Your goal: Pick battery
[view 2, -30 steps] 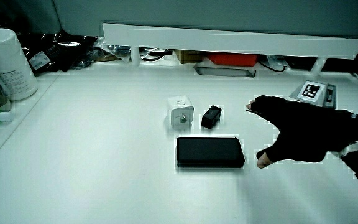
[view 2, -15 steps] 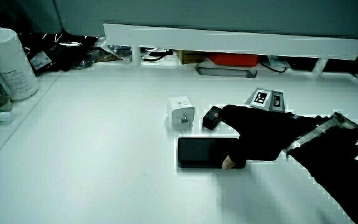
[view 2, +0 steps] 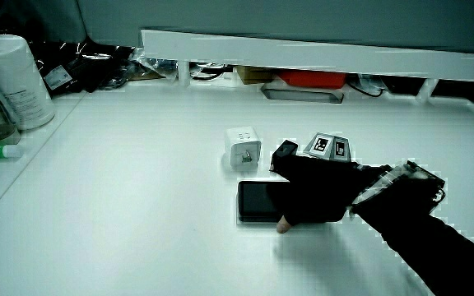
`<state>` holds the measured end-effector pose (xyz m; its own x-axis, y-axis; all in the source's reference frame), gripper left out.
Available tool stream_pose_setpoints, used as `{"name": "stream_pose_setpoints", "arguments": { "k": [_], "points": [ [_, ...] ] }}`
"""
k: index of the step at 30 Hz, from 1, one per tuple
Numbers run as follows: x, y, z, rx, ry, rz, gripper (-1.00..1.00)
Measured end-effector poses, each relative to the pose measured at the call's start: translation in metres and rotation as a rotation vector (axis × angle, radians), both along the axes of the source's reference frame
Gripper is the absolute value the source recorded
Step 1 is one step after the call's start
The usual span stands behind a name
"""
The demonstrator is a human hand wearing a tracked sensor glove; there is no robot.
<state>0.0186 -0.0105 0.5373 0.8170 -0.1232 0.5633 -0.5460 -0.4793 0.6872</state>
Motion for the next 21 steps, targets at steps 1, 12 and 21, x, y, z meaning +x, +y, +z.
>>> {"name": "stream_pose_setpoints", "arguments": {
  "k": [1, 12, 21],
  "points": [
    [-0.001, 0.0, 0.004, -0.017, 0.002, -0.007, 0.0],
    [-0.004, 0.003, 0.013, -0.013, 0.042, -0.011, 0.0],
    [-0.005, 0.002, 0.001, 0.108, 0.0, 0.017, 0.6]
  ]
}}
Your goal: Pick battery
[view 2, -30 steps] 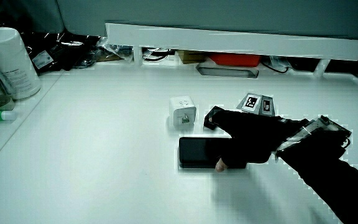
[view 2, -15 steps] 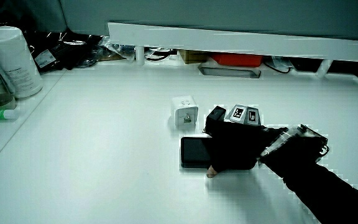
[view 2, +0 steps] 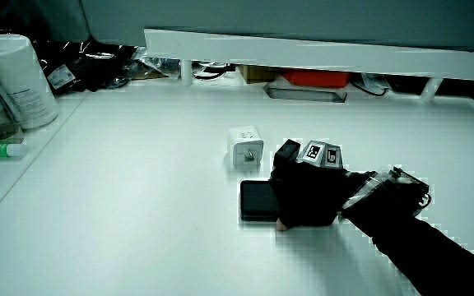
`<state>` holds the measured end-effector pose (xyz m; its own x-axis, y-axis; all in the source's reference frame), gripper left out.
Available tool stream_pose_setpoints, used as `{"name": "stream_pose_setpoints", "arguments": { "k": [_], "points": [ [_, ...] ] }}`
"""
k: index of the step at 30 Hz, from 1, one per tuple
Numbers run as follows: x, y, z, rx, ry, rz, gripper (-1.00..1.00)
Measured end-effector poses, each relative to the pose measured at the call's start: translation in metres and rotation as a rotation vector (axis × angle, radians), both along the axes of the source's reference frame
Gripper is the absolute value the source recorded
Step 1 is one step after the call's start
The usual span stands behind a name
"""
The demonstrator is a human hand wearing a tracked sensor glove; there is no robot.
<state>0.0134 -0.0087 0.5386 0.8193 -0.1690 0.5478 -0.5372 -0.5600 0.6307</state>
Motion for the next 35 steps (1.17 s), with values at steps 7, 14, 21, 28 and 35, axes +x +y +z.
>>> {"name": "stream_pose_setpoints", "arguments": {
  "k": [7, 14, 21, 28, 35],
  "points": [
    [0.006, 0.002, 0.002, 0.039, -0.021, 0.01, 1.0],
    [0.009, 0.005, -0.01, 0.042, -0.066, 0.003, 1.0],
    [0.016, 0.004, -0.038, 0.077, -0.1, -0.031, 1.0],
    [0.048, -0.002, -0.058, 0.132, -0.246, -0.05, 1.0],
    [0.087, -0.007, -0.084, 0.196, -0.268, -0.013, 1.0]
  ]
}}
